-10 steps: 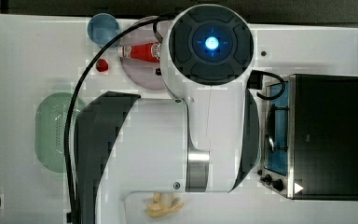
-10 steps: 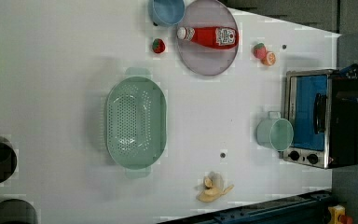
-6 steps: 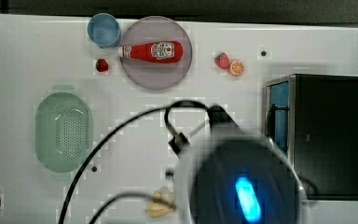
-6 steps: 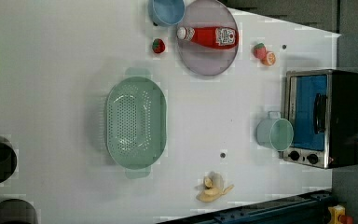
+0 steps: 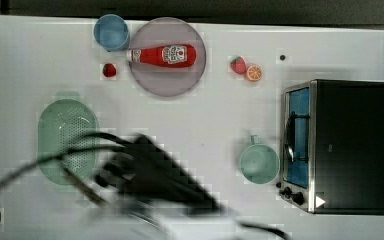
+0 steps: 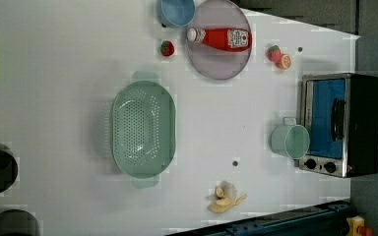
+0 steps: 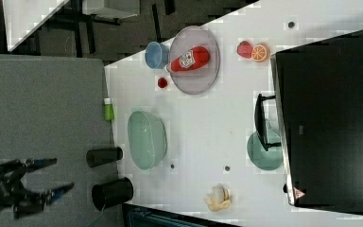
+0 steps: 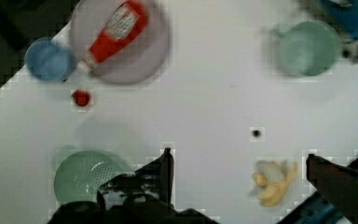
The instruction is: Drag strainer left to right.
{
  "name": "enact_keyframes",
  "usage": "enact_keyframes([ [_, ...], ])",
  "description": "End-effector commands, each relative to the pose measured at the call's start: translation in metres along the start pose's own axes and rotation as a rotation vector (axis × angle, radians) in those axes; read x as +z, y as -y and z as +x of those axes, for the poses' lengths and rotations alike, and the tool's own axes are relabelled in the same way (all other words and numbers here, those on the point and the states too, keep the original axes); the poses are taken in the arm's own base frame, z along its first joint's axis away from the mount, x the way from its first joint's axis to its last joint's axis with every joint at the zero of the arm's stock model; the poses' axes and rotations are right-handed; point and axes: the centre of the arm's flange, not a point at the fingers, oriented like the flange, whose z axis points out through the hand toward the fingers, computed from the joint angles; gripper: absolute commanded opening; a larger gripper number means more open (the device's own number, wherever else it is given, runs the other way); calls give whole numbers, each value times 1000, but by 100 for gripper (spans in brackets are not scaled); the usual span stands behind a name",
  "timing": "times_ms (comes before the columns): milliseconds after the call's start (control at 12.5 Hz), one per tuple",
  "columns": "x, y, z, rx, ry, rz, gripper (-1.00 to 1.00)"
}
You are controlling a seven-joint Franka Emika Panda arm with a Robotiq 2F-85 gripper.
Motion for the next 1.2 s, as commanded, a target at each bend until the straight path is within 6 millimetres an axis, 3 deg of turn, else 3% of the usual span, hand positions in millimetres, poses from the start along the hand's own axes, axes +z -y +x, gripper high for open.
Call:
enact_keyframes([
  [80, 109, 96, -51, -41, 89, -124, 100],
  [400, 184, 176, -125, 205, 103, -120, 100],
  [640, 245, 213, -159, 462, 133, -115, 100],
  [960, 342, 229, -169, 723, 93, -186, 100],
  [1200, 412, 232, -171, 766, 112, -208, 100],
])
